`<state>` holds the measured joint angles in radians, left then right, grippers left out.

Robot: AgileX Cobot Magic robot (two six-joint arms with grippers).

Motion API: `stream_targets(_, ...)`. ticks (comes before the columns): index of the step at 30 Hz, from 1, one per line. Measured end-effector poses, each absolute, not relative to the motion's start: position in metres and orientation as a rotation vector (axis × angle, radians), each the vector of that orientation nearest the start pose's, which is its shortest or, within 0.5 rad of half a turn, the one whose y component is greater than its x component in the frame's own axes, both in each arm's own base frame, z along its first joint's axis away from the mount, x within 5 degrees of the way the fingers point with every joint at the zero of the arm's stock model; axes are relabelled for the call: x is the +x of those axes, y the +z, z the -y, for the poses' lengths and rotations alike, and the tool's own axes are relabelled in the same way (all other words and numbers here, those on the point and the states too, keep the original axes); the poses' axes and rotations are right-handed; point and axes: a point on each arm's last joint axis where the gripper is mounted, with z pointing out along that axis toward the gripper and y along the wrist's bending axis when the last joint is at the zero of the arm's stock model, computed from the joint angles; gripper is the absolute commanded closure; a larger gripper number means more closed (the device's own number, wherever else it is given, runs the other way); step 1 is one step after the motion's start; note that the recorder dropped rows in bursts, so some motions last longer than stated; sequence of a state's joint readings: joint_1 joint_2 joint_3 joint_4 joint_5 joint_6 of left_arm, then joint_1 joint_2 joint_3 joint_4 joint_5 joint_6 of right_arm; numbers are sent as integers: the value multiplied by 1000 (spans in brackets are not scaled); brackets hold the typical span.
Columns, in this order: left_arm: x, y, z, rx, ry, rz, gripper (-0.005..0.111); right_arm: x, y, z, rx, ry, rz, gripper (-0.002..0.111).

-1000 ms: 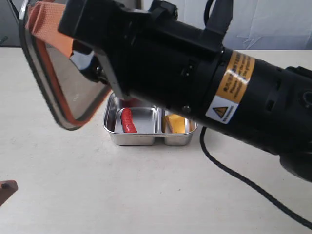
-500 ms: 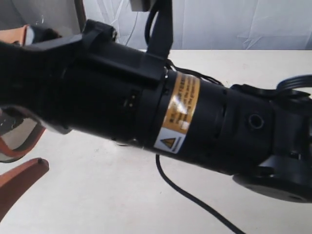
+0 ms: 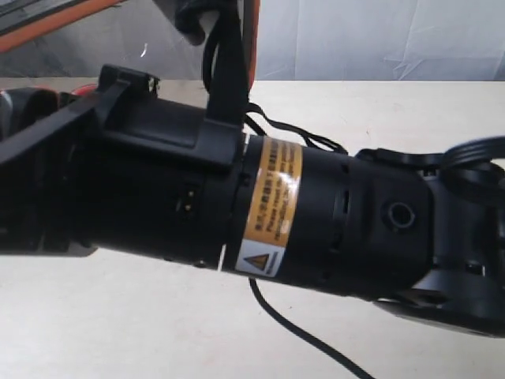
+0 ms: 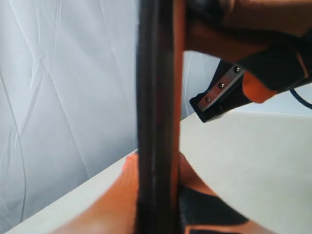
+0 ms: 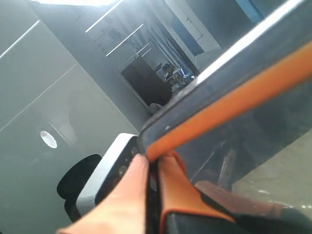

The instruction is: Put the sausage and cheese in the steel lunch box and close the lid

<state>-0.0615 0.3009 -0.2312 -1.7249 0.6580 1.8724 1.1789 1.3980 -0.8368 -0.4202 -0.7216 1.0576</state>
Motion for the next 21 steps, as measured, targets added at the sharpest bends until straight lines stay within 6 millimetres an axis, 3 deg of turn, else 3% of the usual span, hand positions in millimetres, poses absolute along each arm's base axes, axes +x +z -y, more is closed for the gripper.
stream_targets(6, 63, 278, 56, 690, -300, -1328, 106, 96, 328, -294, -597, 1731, -1570, 109)
stream_targets(13, 68, 285, 49, 834, -13, -1321, 107, 98, 331, -280, -523, 1572, -1797, 109)
stream_targets(17, 68, 294, 46, 961, 158, -1286, 107, 100, 330, -268, -531, 1405, -1891, 109)
stream_targets(21, 67, 302, 44, 1021, 269, -1259, 107, 125, 310, -249, -546, 1049, -2046, 109)
